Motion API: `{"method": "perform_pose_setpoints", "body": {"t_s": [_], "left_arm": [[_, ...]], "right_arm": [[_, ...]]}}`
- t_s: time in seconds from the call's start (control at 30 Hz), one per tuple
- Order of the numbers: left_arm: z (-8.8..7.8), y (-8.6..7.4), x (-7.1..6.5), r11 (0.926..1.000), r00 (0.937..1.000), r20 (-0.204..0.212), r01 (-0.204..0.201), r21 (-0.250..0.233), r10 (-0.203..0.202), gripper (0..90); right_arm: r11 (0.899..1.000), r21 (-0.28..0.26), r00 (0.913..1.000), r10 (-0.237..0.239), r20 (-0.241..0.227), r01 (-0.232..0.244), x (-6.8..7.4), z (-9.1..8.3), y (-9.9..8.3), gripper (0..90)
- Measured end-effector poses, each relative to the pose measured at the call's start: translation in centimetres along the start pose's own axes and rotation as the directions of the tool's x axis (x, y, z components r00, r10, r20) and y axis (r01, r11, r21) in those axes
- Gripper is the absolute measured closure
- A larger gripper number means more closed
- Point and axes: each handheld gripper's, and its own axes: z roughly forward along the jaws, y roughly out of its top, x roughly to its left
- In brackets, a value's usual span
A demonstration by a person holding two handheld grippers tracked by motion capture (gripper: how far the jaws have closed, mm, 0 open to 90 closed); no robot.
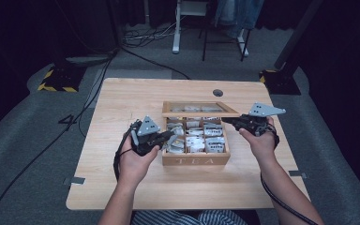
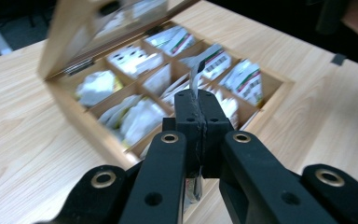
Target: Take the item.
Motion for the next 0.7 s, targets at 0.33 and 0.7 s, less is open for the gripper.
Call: {"method": "perform_pose_setpoints", "body": {"t_s": [0.33,0.7], "left_arm": [[-0.7,-2.2,3.2,0.9946,0.9927,-0.067,0.102,0.018,-0.101,89.1],[-0.5,-4.6,6.5,0.9769,0.9726,-0.137,0.199,0.077,-0.188,88.9]], "right_arm": [[1.000,0.003,1.0000,0.001,-0.002,-0.001,0.0,0.0,0.0,90.0],[1.000,0.004,1.0000,0.001,-0.002,-0.001,0.0,0.0,0.0,90.0]]}}
